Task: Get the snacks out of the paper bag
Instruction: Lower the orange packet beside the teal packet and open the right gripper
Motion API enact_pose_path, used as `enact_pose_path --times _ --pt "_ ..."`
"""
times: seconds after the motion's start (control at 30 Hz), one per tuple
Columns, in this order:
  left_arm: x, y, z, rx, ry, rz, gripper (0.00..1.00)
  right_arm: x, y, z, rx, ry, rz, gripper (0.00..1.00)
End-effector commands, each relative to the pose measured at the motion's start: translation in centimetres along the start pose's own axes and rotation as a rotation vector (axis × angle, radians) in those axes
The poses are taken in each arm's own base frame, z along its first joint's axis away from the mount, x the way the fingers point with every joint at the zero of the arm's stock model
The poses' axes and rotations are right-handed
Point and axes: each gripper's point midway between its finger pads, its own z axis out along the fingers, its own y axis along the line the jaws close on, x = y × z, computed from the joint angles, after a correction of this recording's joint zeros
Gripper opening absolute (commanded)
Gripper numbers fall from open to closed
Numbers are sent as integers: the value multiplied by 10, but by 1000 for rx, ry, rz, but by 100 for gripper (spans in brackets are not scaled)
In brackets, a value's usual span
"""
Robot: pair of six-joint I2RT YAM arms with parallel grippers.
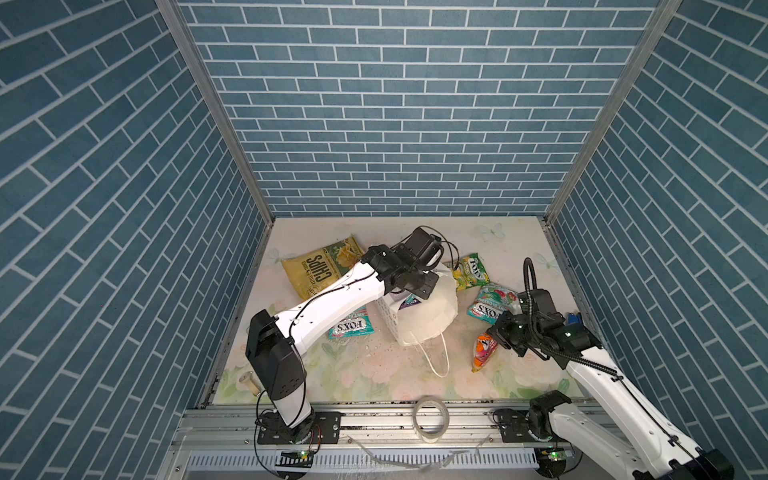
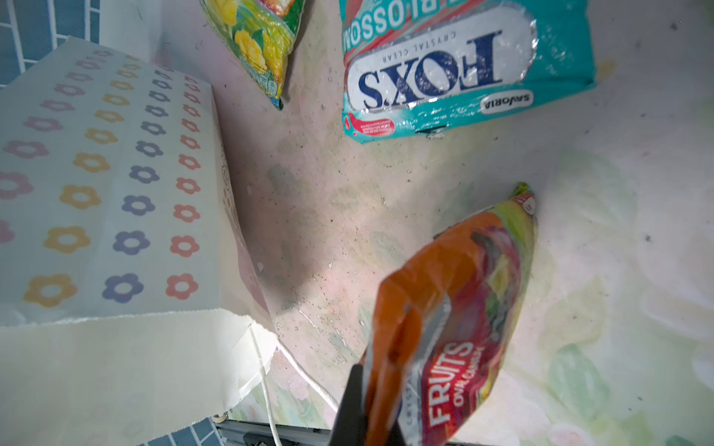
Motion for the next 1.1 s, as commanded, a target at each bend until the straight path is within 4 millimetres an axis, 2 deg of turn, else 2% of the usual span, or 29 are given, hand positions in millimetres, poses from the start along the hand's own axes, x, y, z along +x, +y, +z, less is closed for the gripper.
enact_pose_path --times 0.0,0.13,0.3,0.63,0.67,0.77,0.83,1.07 --pt "-3 3 -10 0 -21 -5 0 -8 -7 6 71 4 -58 0" --pt "-5 3 -12 -1 -25 -2 0 -21 -8 21 100 -19 -56 0" --pt "-6 4 -13 -5 -26 -4 0 -37 1 32 78 -50 -46 0" --pt "-9 5 -12 -20 -29 -2 0 -26 10 73 25 98 -28 0" --pt "-10 5 -12 -20 -29 -3 0 -27 11 74 24 99 -31 1" --pt "-13 5 -11 -22 -29 -3 0 -31 12 72 34 85 -41 18" --pt "-16 5 -11 -24 -30 -3 0 -34 13 70 40 76 -47 24" --pt "-16 6 -10 -31 -26 1 0 -42 19 59 28 39 -61 31"
